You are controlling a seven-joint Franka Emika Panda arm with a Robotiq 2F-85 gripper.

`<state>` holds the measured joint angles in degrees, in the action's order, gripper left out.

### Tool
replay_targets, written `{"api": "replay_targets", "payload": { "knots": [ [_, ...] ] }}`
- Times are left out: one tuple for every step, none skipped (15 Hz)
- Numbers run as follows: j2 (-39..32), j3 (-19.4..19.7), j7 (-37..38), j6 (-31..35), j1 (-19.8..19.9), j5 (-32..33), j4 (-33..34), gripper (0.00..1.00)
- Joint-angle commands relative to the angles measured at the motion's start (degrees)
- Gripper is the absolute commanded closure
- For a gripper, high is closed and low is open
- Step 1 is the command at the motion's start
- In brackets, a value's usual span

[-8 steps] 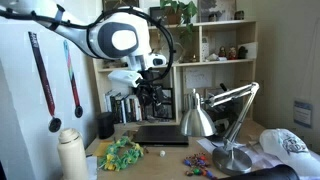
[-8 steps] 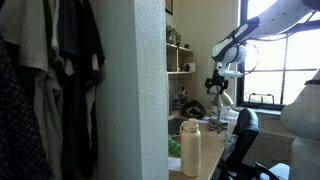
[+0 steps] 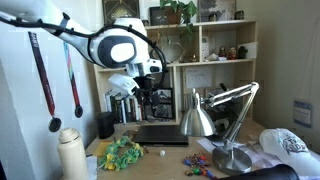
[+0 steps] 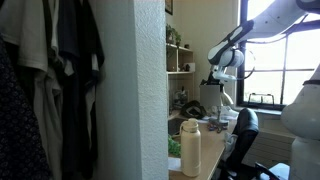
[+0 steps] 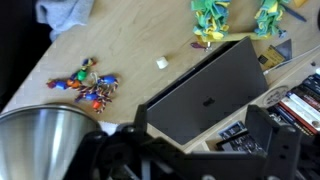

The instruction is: Open the laptop

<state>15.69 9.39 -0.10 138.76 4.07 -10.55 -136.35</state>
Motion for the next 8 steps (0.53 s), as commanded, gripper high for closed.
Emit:
{"api": "replay_targets", "payload": {
  "knots": [
    [-4.6, -2.3, 3.0, 7.6, -2.5, -7.6, -0.6, 0.00],
    [-6.4, -2.7, 2.5, 9.4, -3.4, -10.6, -0.3, 0.00],
    [-8.7, -3.2, 2.6, 11.0, -4.1, -13.1, 0.3, 0.00],
    [-10.9, -3.5, 1.9, 11.6, -4.8, -15.8, 1.1, 0.00],
    [-13.1, -3.9, 1.6, 12.5, -5.1, -17.9, 1.8, 0.00],
    [-15.8, -4.4, 1.7, 13.2, -5.3, -19.8, 2.9, 0.00],
    [-18.1, -4.8, 0.8, 12.9, -5.3, -22.4, 4.1, 0.00],
    [-20.9, -5.5, 0.9, 13.3, -5.1, -24.1, 5.5, 0.00]
  ]
}}
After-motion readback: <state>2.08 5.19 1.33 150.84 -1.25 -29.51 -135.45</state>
